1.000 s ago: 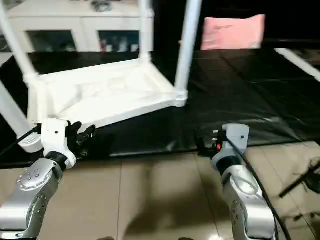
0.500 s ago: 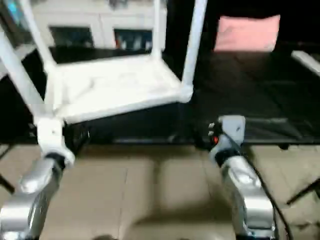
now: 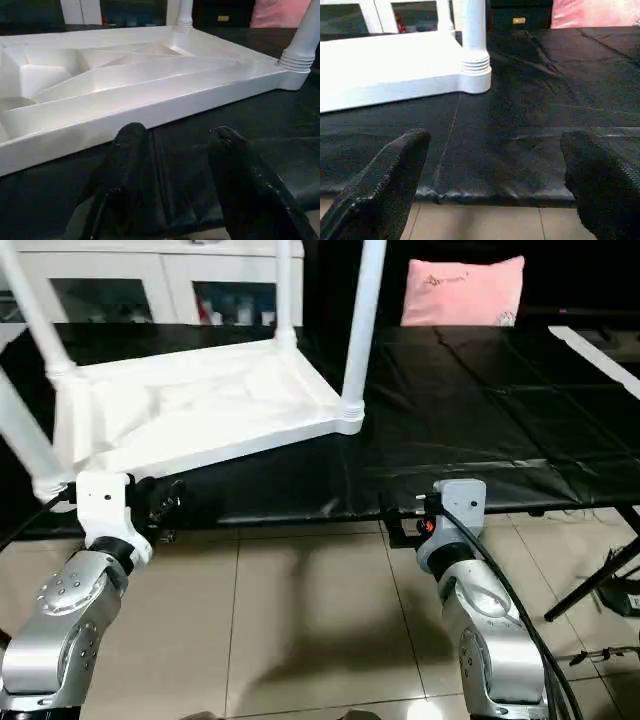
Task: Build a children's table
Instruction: Rotate leg to tighten
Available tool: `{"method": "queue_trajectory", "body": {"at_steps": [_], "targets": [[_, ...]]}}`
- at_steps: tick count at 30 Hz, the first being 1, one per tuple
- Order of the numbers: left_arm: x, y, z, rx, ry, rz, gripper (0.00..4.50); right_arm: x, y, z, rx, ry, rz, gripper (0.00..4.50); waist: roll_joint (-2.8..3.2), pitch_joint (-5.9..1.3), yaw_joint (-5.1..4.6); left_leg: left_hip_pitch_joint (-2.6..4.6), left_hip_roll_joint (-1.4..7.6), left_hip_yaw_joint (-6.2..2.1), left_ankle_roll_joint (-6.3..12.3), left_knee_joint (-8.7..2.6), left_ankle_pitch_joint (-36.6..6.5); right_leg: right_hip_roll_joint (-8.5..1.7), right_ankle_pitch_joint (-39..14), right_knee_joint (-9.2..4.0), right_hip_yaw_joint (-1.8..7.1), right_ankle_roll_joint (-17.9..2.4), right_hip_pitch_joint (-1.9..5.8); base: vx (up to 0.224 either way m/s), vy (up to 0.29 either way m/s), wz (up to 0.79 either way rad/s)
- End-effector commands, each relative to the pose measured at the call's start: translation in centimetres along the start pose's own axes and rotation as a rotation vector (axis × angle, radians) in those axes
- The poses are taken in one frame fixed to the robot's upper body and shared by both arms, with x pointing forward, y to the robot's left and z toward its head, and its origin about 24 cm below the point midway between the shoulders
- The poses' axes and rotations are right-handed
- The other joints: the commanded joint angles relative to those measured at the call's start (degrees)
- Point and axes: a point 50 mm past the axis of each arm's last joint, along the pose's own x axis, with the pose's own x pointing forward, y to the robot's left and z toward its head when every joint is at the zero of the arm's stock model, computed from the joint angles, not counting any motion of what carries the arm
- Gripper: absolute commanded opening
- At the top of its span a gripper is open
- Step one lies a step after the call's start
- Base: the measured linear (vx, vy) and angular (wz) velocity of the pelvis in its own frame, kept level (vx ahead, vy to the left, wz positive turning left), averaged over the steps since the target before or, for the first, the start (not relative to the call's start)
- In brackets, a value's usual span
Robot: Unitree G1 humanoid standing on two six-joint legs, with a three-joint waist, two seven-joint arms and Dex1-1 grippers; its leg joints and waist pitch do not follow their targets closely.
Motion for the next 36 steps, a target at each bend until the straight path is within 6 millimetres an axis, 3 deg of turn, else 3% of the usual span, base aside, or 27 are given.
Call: {"method": "queue_trajectory", "body": {"at_steps": [1, 3, 5, 6, 8, 9, 11, 12, 13, 14, 15, 16, 17, 18, 19, 20, 21, 22, 24, 27, 29, 31, 36], "targets": [[0.1, -0.1, 0.0, -0.01, 0.005, -0.01, 2.23, 0.0, -0.1, 0.2, -0.009, -0.006, -0.009, 4.5, -0.01, -3.12, 0.15, -0.07, 1.81, -0.24, 0.33, -5.84, -17.17, -1.94, -16.94, -5.02, 1.41, -6.44, 0.97, 0.05, -0.012, 0.0], [0.1, -0.1, 0.0, -0.012, 0.006, -0.01, 2.23, 0.0, -0.1, 0.2, -0.01, -0.005, -0.007, 4.5, -0.02, -3.28, 0.1, -0.14, 1.75, -0.13, 0.41, -5.65, -16.84, -1.92, -16.41, -4.95, 1.44, -6.72, 0.95, 0.066, -0.02, 0.01], [0.0, -0.1, 0.0, -0.017, 0.006, -0.01, 2.23, 0.0, -0.1, 0.2, -0.011, -0.005, -0.005, 4.5, -0.07, -4.43, 0.37, -0.62, 1.59, 0.14, 1.89, -4.57, -5.49, -1.75, -0.6, -3.39, 1.42, -8.81, 1.89, 0.078, -0.021, 0.0], [0.0, -0.1, 0.0, -0.018, 0.006, -0.01, 2.23, 0.0, -0.1, 0.2, -0.01, -0.005, -0.004, 4.5, 0.16, -4.66, 0.5, -0.59, 1.55, 0.15, 2.51, -4.33, -2.24, -1.63, 4.08, -2.92, 1.32, -9.5, 2.02, 0.086, -0.011, 0.0], [0.0, -0.1, 0.0, -0.021, 0.005, -0.009, 2.23, 0.0, -0.1, 0.3, -0.024, -0.009, -0.004, 4.5, -0.03, -4.93, 0.64, -0.71, 1.2, 0.44, 4.45, -3.73, 4.0, -1.25, 14.27, -2.11, 1.13, -11.3, 2.38, 0.081, -0.004, 0.0], [0.0, -0.1, 0.0, -0.022, 0.005, -0.009, 2.23, 0.0, -0.1, 0.3, -0.026, -0.009, -0.005, 4.5, -0.01, -4.88, 0.72, -0.52, 1.21, 0.54, 4.9, -3.8, 3.24, -1.27, 14.35, -2.16, 1.07, -11.77, 2.47, 0.061, 0.007, 0.01], [0.0, -0.1, 0.1, -0.024, 0.003, -0.008, 2.23, 0.0, 0.0, 0.9, -0.047, -0.035, -0.002, 4.5, 0.21, -4.27, 0.49, 0.46, 1.72, 0.88, 4.99, -5.05, -10.09, -1.39, -0.89, -3.4, 0.77, -13.08, 3.24, 0.03, 0.003, 0.0], [0.0, -0.1, 0.1, -0.024, 0.003, -0.008, 2.23, 0.0, 0.0, 0.9, -0.047, -0.035, -0.002, 4.5, 0.19, -4.13, 0.36, 0.54, 1.67, 0.96, 4.97, -5.28, -12.34, -1.31, -4.15, -3.71, 0.69, -13.03, 3.44, 0.0, 0.0, 0.0], [0.0, -0.1, 0.1, -0.025, 0.0, -0.009, 2.23, 0.1, -0.1, 1.4, -0.066, -0.064, -0.007, 4.5, -0.62, -3.57, 1.14, -3.19, 0.18, -0.74, 8.83, -5.72, -12.32, -2.72, -7.4, -4.27, -1.39, -11.22, 5.69, 0.0, 0.0, 0.0], [0.0, -0.1, 0.2, -0.027, -0.003, -0.012, 2.23, 0.0, -0.1, 1.6, -0.053, -0.08, -0.009, 4.5, 0.18, -3.28, 0.59, -2.63, -0.28, -1.13, 10.9, -5.77, -17.42, -3.88, -23.96, -6.38, -3.0, -6.97, 5.97, -0.013, 0.002, 0.3], [0.0, -0.1, 0.2, -0.028, -0.006, -0.014, 2.23, 0.0, -0.1, 1.7, -0.035, -0.09, -0.012, 4.5, 0.58, -3.32, 0.59, -2.02, -0.36, -1.33, 11.7, -5.23, -17.82, -4.67, -28.59, -7.06, -3.46, -6.96, 6.01, 0.019, 0.005, 0.59], [0.1, -0.4, 0.4, -0.034, -0.016, -0.03, 2.23, 0.0, -0.3, 1.9, 0.041, -0.103, -0.022, 4.5, 2.16, -3.31, -0.67, 2.71, 1.75, -0.71, 8.48, -5.09, -19.53, -3.5, -33.08, -8.29, -3.24, -8.25, 3.67, 0.019, 0.005, 0.59], [0.1, -0.4, 0.4, -0.034, -0.016, -0.03, 2.23, 0.0, -0.3, 1.9, 0.042, -0.103, -0.022, 4.5, 0.88, -2.16, -1.12, 2.8, 2.03, -0.76, 6.66, -5.48, -22.67, -2.73, -32.33, -8.11, -3.4, -9.16, 2.97, 0.054, -0.021, 0.4], [0.1, -0.4, 0.4, -0.032, -0.016, -0.034, 2.23, 0.0, -0.3, 1.9, 0.032, -0.103, -0.015, 4.5, 1.3, -2.31, -0.8, 2.98, 2.35, -0.74, 4.32, -5.93, -25.05, -2.13, -31.27, -7.67, -3.37, -9.68, 3.41, 0.056, -0.018, 0.21], [0.1, -0.4, 0.4, -0.03, -0.015, -0.036, 2.23, 0.0, -0.3, 1.9, 0.02, -0.102, -0.01, 4.5, 1.25, -2.86, -0.51, 4.13, 3.09, -0.49, 2.84, -6.76, -25.51, -1.51, -19.82, -6.4, -2.85, -11.62, 3.49, 0.056, -0.018, 0.21], [0.1, -0.5, 0.4, -0.028, -0.015, -0.039, 2.23, -0.1, -0.1, 1.8, 0.003, -0.097, 0.001, 4.5, 1.29, -3.4, -0.32, 3.93, 2.94, 0.0, 3.94, -6.88, -22.04, -1.52, -13.19, -5.61, -2.46, -13.25, 4.36, 0.061, 0.01, 0.14], [0.1, -0.5, 0.4, -0.028, -0.016, -0.039, 2.23, -0.1, -0.1, 1.8, 0.001, -0.096, 0.003, 4.5, 1.14, -3.69, -0.32, 3.24, 2.71, 0.22, 5.07, -6.71, -18.22, -1.41, -9.29, -5.08, -2.21, -13.74, 5.15, 0.092, 0.016, 0.04], [0.1, -0.5, 0.5, -0.029, -0.017, -0.04, 2.23, -0.1, 0.0, 1.8, 0.0, -0.096, 0.005, 4.5, 1.1, -4.19, -0.15, 2.09, 1.9, 0.74, 7.3, -6.0, -10.53, -1.48, -3.37, -4.57, -1.96, -14.4, 6.46, 0.092, 0.016, 0.04], [0.2, -0.5, 0.5, -0.031, -0.018, -0.041, 2.23, -0.1, 0.0, 1.8, 0.001, -0.096, 0.005, 4.5, 1.01, -4.79, 0.07, 1.4, 1.02, 1.19, 10.33, -5.05, -2.75, -1.51, 1.39, -4.11, -1.85, -14.61, 7.48, 0.075, 0.021, -0.02], [0.2, -0.6, 0.6, -0.037, -0.023, -0.045, 2.23, -0.1, 0.0, 1.8, -0.005, -0.097, 0.009, 4.5, 0.92, -5.15, 0.04, 1.19, 0.66, 1.23, 14.38, -4.22, 3.22, -1.27, 3.28, -3.72, -2.08, -14.92, 7.95, 0.021, 0.007, 0.0], [0.2, -0.7, 0.7, -0.045, -0.028, -0.049, 2.23, 0.0, -0.2, 1.9, -0.034, -0.092, 0.018, 4.5, 1.02, -5.24, 0.04, 2.16, 0.8, 1.04, 16.64, -3.92, 5.47, -0.93, 3.65, -3.31, -2.35, -15.65, 7.52, 0.071, -0.005, 0.03], [0.3, -0.7, 0.8, -0.046, -0.03, -0.05, 2.23, 0.0, -0.3, 1.9, -0.046, -0.089, 0.022, 4.5, 1.02, -5.25, -0.04, 2.2, 0.75, 0.89, 18.28, -3.73, 6.78, -0.82, 3.67, -3.13, -2.5, -15.81, 7.63, 0.032, -0.006, 0.02], [0.3, -0.8, 0.9, -0.048, -0.032, -0.052, 2.23, 0.0, -0.5, 2.0, -0.052, -0.089, 0.024, 4.5, 1.03, -5.23, 0.17, 2.36, 0.92, 0.88, 19.17, -3.68, 6.65, -1.0, 0.96, -3.3, -2.64, -15.87, 7.69, 0.0, 0.0, 0.0]]}}
